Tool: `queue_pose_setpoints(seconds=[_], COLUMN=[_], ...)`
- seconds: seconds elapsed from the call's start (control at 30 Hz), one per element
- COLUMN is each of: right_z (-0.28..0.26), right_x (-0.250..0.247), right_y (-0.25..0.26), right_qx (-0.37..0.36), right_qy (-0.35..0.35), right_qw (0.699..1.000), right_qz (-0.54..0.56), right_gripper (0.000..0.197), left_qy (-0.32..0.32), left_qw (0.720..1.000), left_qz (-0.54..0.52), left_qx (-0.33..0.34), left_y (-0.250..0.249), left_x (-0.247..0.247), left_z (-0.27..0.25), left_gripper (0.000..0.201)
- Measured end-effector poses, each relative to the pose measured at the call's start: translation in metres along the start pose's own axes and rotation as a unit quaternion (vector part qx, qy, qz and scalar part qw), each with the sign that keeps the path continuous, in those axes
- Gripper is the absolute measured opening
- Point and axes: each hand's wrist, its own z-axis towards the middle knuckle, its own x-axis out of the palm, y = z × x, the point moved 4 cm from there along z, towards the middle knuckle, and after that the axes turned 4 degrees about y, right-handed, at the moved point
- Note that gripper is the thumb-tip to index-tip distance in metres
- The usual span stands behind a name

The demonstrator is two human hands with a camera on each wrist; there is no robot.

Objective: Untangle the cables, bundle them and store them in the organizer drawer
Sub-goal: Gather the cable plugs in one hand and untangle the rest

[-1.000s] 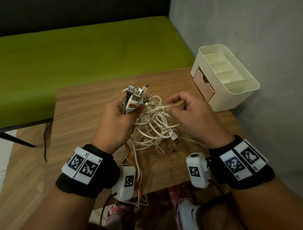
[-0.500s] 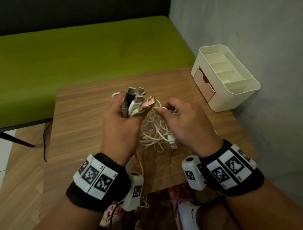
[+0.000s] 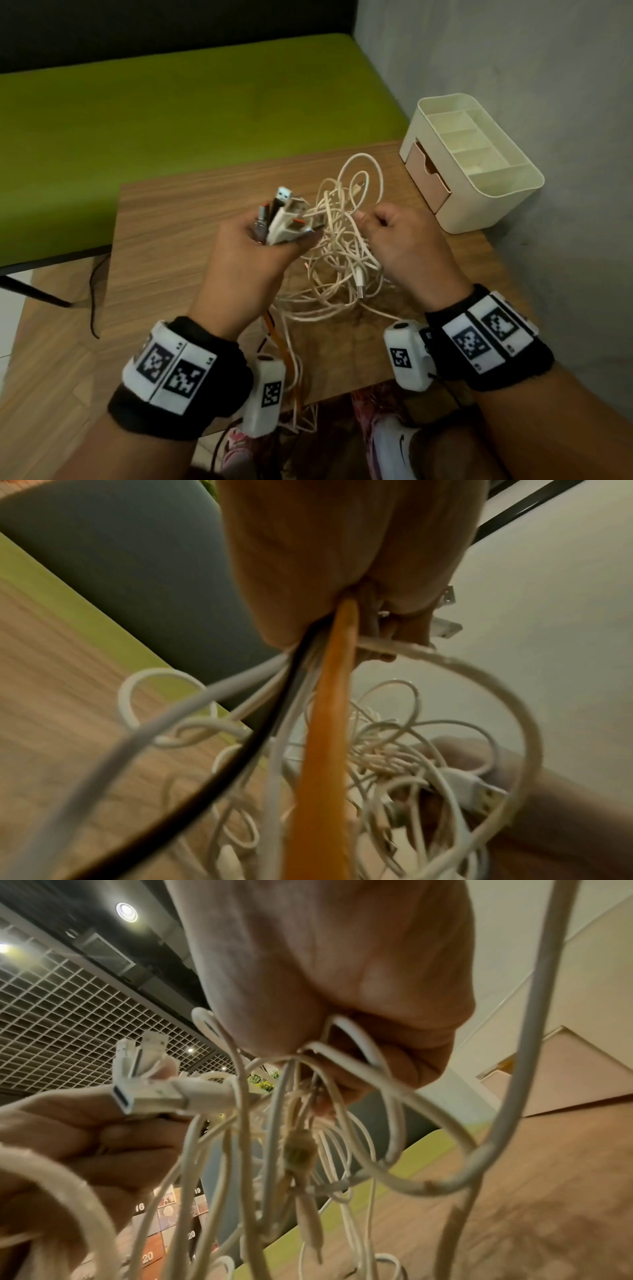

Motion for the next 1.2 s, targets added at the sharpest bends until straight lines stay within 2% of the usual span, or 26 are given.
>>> queue_pose_setpoints(seconds=[0.07, 0.17, 0.3, 0.4, 0.47, 0.57, 0.63, 0.7, 0.77, 0.83, 0.9, 0.97, 1.1, 1.13, 1.2], right_z=[-0.001, -0.003, -0.007, -0.008, -0.007, -0.007, -0.007, -0.003, 0.004, 0.011, 0.015, 0.018, 0.02, 0.02, 0.017], right_x=[-0.001, -0.003, -0.003, -0.006, -0.007, -0.005, -0.005, -0.015, -0.032, -0.042, -0.035, -0.028, -0.031, -0.033, -0.04], right_y=[0.001, 0.005, 0.008, 0.006, 0.005, 0.004, 0.003, -0.005, -0.02, -0.034, -0.04, -0.042, -0.042, -0.043, -0.04], right_qx=[0.0, -0.015, 0.009, 0.023, 0.032, 0.04, 0.028, 0.006, 0.019, 0.032, 0.046, 0.053, 0.067, 0.076, 0.067], right_qy=[-0.01, -0.038, 0.013, 0.029, 0.036, 0.045, 0.022, -0.033, -0.091, -0.097, -0.049, -0.016, 0.006, 0.005, -0.037], right_qw=[1.0, 0.998, 0.986, 0.973, 0.965, 0.96, 0.973, 0.994, 0.996, 0.994, 0.994, 0.995, 0.996, 0.993, 0.988], right_qz=[0.02, 0.054, 0.166, 0.228, 0.257, 0.274, 0.227, 0.106, 0.018, -0.033, -0.082, -0.083, -0.066, -0.092, -0.134], right_gripper=[0.044, 0.048, 0.04, 0.029, 0.026, 0.026, 0.032, 0.038, 0.038, 0.033, 0.019, 0.009, 0.008, 0.004, 0.014], left_qy=[0.025, 0.051, 0.062, 0.072, 0.065, 0.026, -0.007, -0.069, -0.15, -0.19, -0.185, -0.159, -0.133, -0.138, -0.144], left_qw=[0.999, 0.998, 0.997, 0.994, 0.991, 0.994, 0.997, 0.995, 0.986, 0.975, 0.975, 0.983, 0.983, 0.981, 0.98], left_qz=[-0.024, -0.034, 0.036, 0.076, 0.105, 0.091, 0.055, 0.031, -0.013, -0.084, -0.104, -0.056, 0.104, 0.115, 0.116], left_qx=[-0.003, -0.02, -0.007, -0.033, -0.044, -0.049, -0.062, -0.065, -0.073, -0.077, -0.068, -0.069, -0.072, -0.072, -0.072], left_y=[-0.002, -0.002, 0.002, 0.007, 0.01, 0.015, 0.017, 0.02, 0.025, 0.027, 0.029, 0.032, 0.029, 0.029, 0.027], left_x=[0.009, 0.016, 0.019, 0.019, 0.02, 0.019, 0.015, -0.001, -0.025, -0.041, -0.047, -0.047, -0.05, -0.053, -0.055], left_z=[-0.003, -0.005, -0.006, -0.006, -0.004, -0.002, -0.002, 0.002, 0.009, 0.013, 0.015, 0.015, 0.014, 0.014, 0.014], left_gripper=[0.013, 0.023, 0.032, 0.024, 0.015, 0.021, 0.021, 0.026, 0.027, 0.031, 0.032, 0.029, 0.021, 0.019, 0.022])
